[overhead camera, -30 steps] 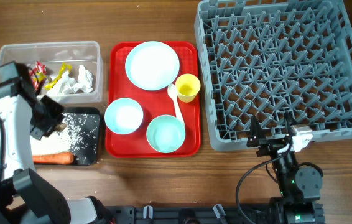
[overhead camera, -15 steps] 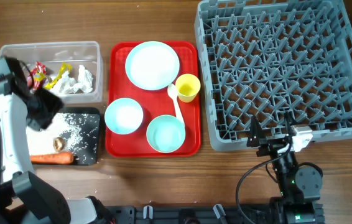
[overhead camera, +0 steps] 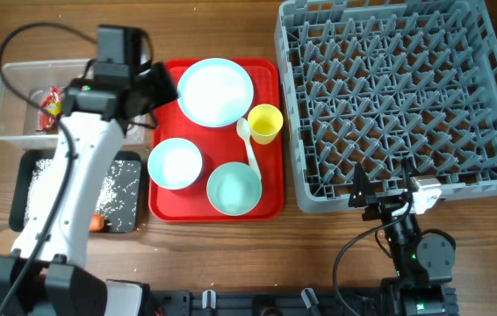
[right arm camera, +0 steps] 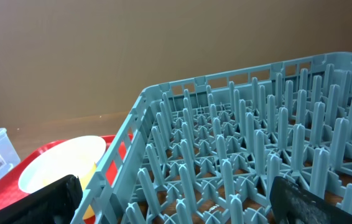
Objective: Sort waste into correct bins and load items into the dishwasher rack
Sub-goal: 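Move left gripper to the yellow cup and grasp it, then lift the yellow cup with left gripper toward the right gripper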
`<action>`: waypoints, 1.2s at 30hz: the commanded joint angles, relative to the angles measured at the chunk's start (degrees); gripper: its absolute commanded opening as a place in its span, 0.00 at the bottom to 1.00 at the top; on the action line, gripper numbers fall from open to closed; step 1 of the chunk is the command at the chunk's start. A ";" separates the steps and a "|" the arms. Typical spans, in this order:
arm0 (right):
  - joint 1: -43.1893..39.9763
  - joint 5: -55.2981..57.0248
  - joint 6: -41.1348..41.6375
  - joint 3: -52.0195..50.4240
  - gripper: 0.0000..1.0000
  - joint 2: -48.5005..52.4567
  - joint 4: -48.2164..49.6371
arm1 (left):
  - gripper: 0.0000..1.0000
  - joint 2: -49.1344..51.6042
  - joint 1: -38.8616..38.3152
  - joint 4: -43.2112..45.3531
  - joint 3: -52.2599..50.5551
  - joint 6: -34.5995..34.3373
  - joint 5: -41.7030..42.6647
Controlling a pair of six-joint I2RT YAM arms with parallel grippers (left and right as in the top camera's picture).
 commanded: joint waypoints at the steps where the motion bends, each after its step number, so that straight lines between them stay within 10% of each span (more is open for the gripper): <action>1: 0.24 0.63 0.39 -0.07 1.00 -0.11 0.31 | 0.43 2.82 -1.53 4.98 0.57 1.14 -1.38; 13: 0.24 1.11 0.90 -0.07 1.00 -0.11 7.26 | 0.41 3.61 -1.49 7.41 0.57 2.49 -1.38; 19: 0.24 -3.61 -2.16 6.97 1.00 2.69 4.85 | 0.05 3.61 -1.49 8.04 0.57 2.60 -1.27; 29: 0.24 -8.48 -5.60 50.97 1.00 44.52 -13.62 | 0.09 8.76 -7.50 9.70 0.57 1.11 10.36; 36: 0.24 -22.47 -3.23 54.38 1.00 56.78 -8.04 | 0.21 12.39 -14.01 10.21 0.57 0.68 11.96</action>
